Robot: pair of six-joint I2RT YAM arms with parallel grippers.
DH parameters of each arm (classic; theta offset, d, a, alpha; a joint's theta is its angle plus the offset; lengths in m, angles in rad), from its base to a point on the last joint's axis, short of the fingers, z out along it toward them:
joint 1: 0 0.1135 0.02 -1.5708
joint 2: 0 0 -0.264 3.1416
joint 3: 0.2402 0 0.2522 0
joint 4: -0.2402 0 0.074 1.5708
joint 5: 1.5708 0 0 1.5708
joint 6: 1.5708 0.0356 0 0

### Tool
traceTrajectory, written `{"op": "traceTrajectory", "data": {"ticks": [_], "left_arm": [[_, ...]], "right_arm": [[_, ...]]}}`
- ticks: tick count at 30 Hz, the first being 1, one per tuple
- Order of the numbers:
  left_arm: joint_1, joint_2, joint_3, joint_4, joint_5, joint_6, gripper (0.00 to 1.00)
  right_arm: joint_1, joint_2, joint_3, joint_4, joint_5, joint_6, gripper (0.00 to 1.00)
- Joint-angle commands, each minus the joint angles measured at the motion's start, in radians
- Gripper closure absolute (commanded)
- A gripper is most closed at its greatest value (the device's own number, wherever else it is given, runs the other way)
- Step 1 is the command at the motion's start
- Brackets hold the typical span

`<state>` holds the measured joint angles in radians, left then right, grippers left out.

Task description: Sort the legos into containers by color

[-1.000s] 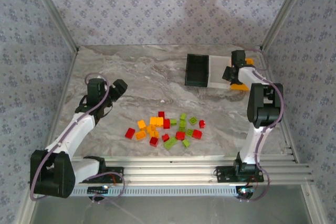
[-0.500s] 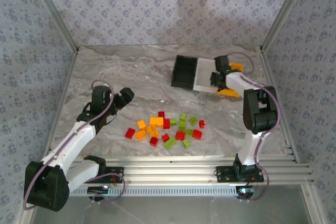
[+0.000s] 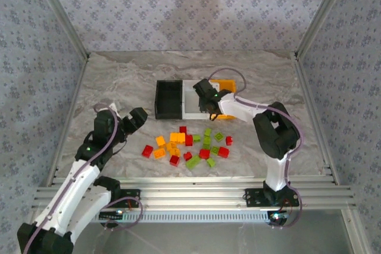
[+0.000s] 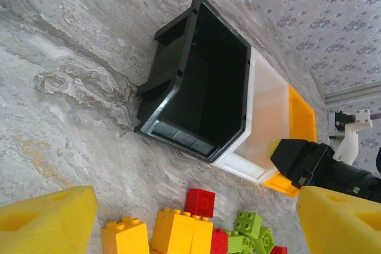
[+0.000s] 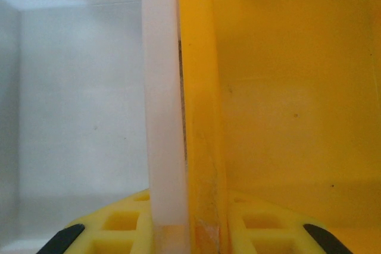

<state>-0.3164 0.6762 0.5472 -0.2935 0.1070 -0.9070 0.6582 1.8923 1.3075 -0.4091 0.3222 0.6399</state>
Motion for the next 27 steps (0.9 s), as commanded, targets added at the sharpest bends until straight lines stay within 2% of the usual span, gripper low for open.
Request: {"op": "traceTrajectory", "data": {"ticks": [1,7,16,20,25,27], "left_arm": [[-0.006,-0.046,-0.021,-0.062,-0.016,0.004,0.12],[-0.005,-0.087,-0.033,-0.087,-0.016,0.012,0.11],[-0.006,-0.09,-0.042,-0.104,-0.01,0.028,0.09],[-0.006,-0.09,-0.053,-0.095,-0.006,0.027,0.08],[-0.006,-0.092,-0.052,-0.091,0.0,0.032,0.07],[-0.006,-0.092,-0.043,-0.097,0.005,0.036,0.07]], "right_arm": [[0.037,0.019,0.037,-0.067,0.081,0.066,1.0],[0.086,0.026,0.034,-0.081,0.095,0.072,1.0],[0.068,0.024,0.032,-0.085,0.114,0.032,1.0],[0.067,0.03,0.047,-0.072,0.109,0.002,0.85],[0.07,-0.004,0.044,-0.046,0.106,-0.002,0.55],[0.074,-0.045,0.032,-0.028,0.109,-0.002,0.46]]}}
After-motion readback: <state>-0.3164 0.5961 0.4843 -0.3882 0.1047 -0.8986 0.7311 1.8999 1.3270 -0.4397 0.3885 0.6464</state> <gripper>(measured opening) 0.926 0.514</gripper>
